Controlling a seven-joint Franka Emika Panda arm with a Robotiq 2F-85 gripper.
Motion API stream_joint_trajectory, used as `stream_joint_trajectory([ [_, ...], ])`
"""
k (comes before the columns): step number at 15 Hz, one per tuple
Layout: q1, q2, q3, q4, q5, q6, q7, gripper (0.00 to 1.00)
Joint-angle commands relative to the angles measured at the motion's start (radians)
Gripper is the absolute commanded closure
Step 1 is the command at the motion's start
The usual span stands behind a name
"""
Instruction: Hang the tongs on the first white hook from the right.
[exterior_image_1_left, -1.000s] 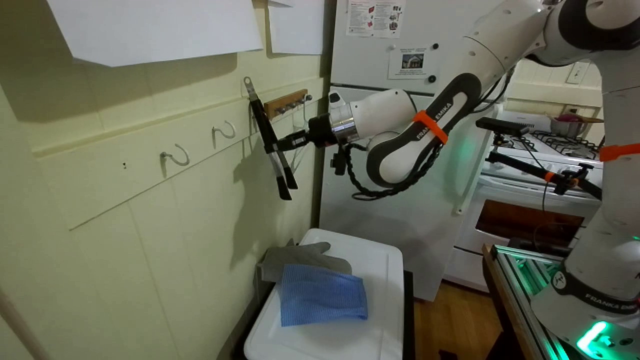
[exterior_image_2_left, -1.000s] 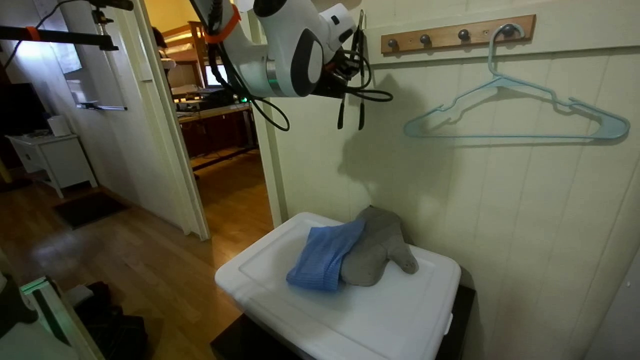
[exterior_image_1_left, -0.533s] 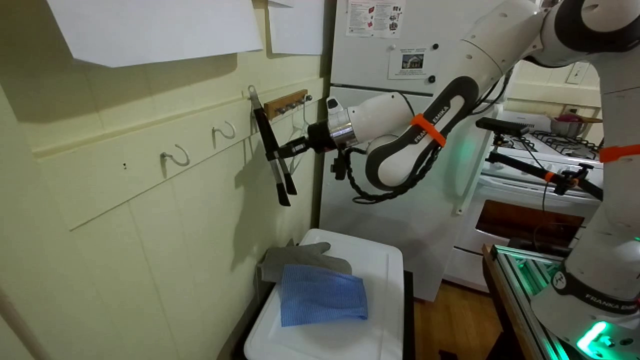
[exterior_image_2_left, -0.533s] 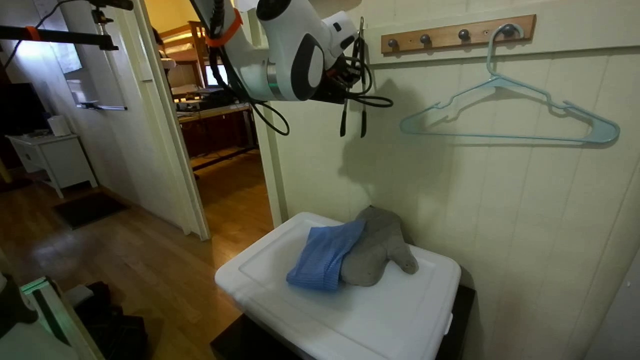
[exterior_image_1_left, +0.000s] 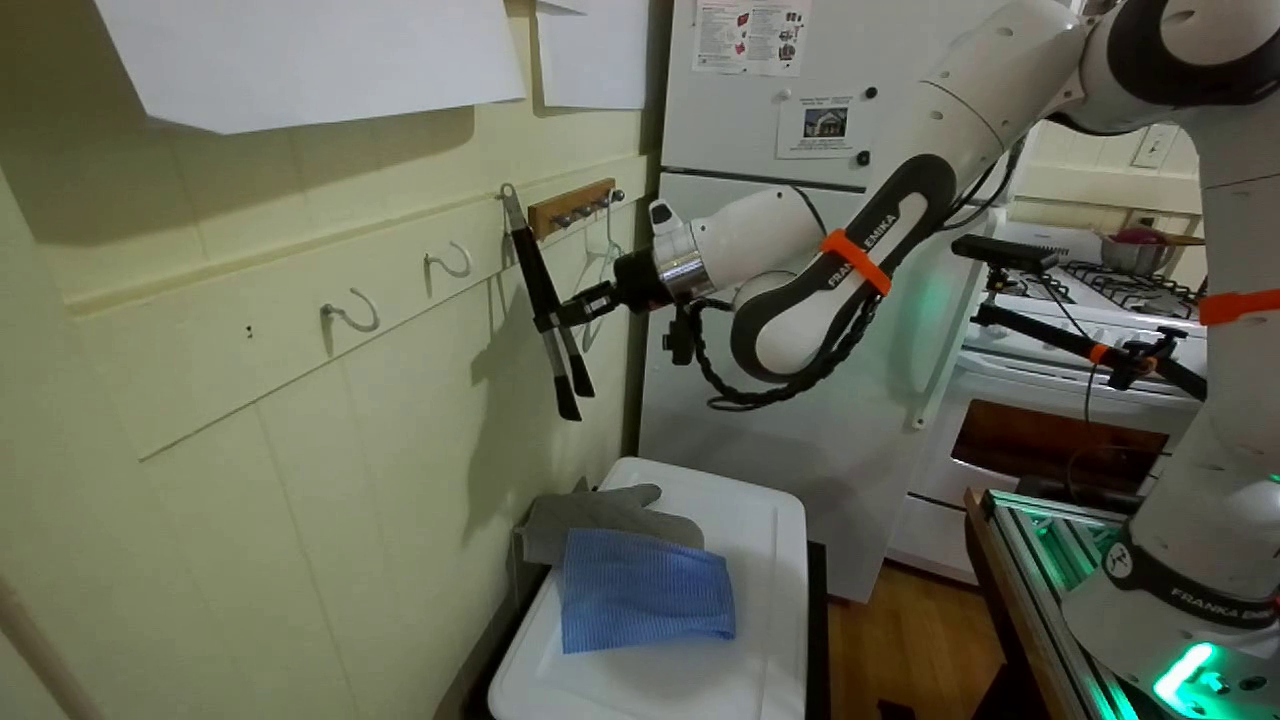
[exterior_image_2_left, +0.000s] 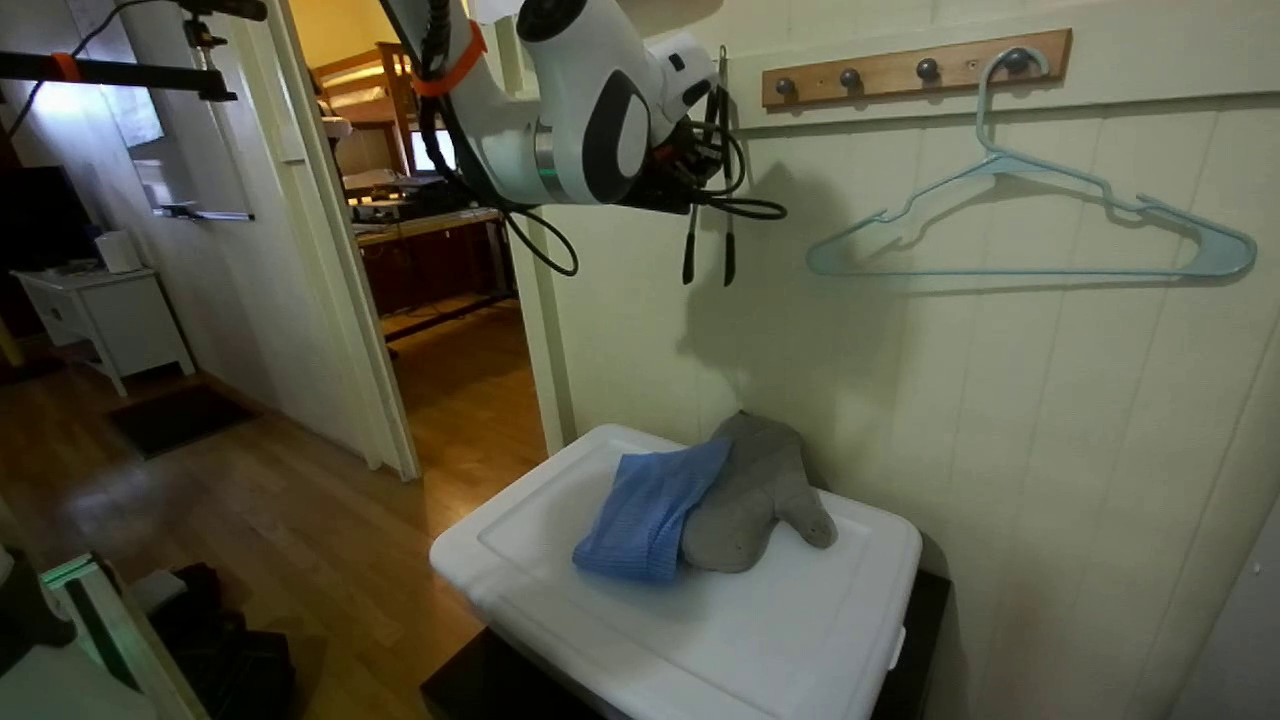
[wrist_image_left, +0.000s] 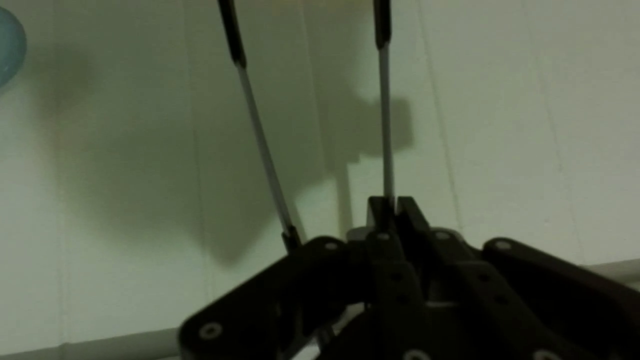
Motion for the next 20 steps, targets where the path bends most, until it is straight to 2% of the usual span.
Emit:
stream_joint_trajectory([
  [1, 0.011, -0.007, -0.008, 0.006, 0.019, -0.041, -0.001, 0.67],
  [2, 0.01, -0.008, -0.006, 0.005, 0.018, -0.04, 0.002, 0.66],
  [11, -0.005, -0.033, 0.011, -0.021, 0.02, -0.071, 0.043, 0.01],
  [20, -0.004, -0.261, -0.013, -0.133, 0.093, -0.454, 0.137, 0.0],
])
